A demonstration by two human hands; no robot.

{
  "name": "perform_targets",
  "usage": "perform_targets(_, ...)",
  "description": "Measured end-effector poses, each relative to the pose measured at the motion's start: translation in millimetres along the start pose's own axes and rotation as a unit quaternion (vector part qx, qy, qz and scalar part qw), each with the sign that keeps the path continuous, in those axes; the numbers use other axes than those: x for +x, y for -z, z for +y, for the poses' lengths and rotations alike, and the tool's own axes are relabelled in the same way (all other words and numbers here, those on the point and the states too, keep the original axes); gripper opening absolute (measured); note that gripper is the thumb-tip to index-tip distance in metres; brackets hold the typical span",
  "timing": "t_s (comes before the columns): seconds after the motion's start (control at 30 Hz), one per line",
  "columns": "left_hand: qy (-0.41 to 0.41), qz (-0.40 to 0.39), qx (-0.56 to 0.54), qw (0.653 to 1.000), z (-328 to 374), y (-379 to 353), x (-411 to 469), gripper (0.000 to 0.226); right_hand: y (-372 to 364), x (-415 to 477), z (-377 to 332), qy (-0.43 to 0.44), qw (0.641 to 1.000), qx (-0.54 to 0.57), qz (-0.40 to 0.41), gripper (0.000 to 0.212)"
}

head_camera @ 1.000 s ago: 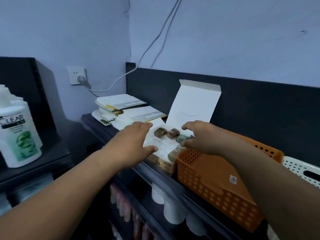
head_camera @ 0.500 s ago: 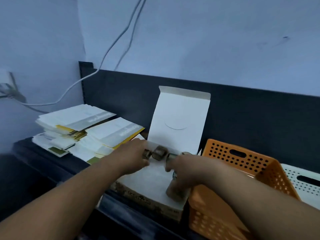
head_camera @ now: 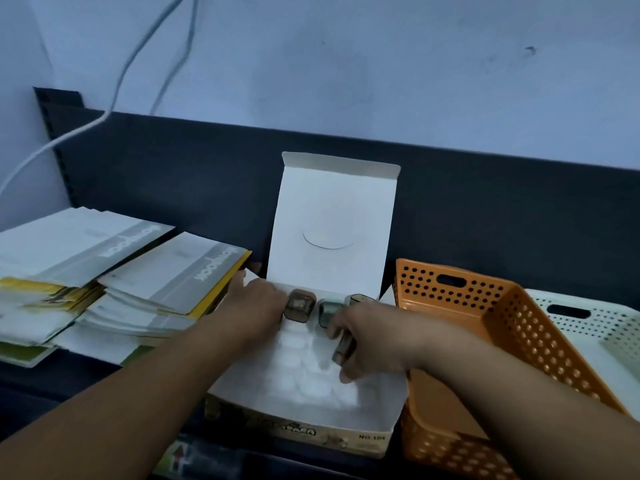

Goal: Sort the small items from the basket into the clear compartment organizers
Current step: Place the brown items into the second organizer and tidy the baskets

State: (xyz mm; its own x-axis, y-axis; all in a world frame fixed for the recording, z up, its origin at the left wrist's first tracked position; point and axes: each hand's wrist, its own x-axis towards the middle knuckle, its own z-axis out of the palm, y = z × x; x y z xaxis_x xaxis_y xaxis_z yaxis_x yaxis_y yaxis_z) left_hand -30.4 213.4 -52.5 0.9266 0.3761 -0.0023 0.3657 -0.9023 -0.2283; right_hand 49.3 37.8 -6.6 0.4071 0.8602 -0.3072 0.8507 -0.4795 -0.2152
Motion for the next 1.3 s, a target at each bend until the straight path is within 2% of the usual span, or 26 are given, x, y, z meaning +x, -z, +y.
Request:
perform_targets(0.07,-0.002,0.023,-0.047,0.999,0,4,-1,0.014,5,-5,5,0.007,0.996,0.072,0.052,0.04)
perform_targets(0.13,0.009,0.074,-0.155,0.985,-1,7,-4,0.012,10,-9,12,0.006,0.985,0.141,0.099,0.037)
perform_targets(0.2,0.024,0.111,-0.273,0.955,3,15,-9,0.023,15,-15,20,0.013,0.971,0.188,0.144,0.038)
perform_targets(0.3,0.033,0.119,-0.402,0.907,13,29,-20,0.027,21,-25,27,0.026,0.952,0.24,0.187,0.039)
perform_targets(0.47,0.026,0.093,-0.579,0.809,53,61,-41,0.033,27,-50,50,0.058,0.914,0.339,0.214,0.017)
perform_targets(0.57,0.028,0.073,-0.617,0.783,81,75,-51,0.042,28,-69,63,0.081,0.899,0.365,0.229,0.02)
perform_targets(0.63,0.026,0.068,-0.642,0.763,102,84,-57,0.046,26,-83,72,0.097,0.87,0.432,0.217,0.018)
perform_targets(0.7,0.044,0.076,-0.654,0.751,120,90,-62,0.041,24,-93,81,0.088,0.843,0.482,0.221,0.015)
perform_targets(0.8,0.081,0.074,-0.674,0.731,147,93,-69,0.032,18,-110,99,0.06,0.824,0.521,0.216,0.013)
perform_targets(0.93,0.106,0.072,-0.726,0.675,182,99,-82,0.01,8,-138,118,0.066,0.805,0.548,0.216,0.015)
perform_targets(0.97,0.102,0.072,-0.739,0.662,191,101,-87,0.011,4,-148,123,0.07,0.804,0.546,0.223,0.015)
perform_targets(1.03,0.089,0.072,-0.747,0.654,205,104,-95,0.018,-3,-165,130,0.071,0.805,0.539,0.238,0.015)
perform_targets(1.17,0.055,0.069,-0.746,0.66,230,112,-118,0.025,-20,-205,141,0.063,0.793,0.536,0.283,0.014)
perform_targets(1.3,0.011,0.048,-0.767,0.64,259,121,-146,0.024,-37,-252,146,0.028,0.777,0.537,0.326,0.017)
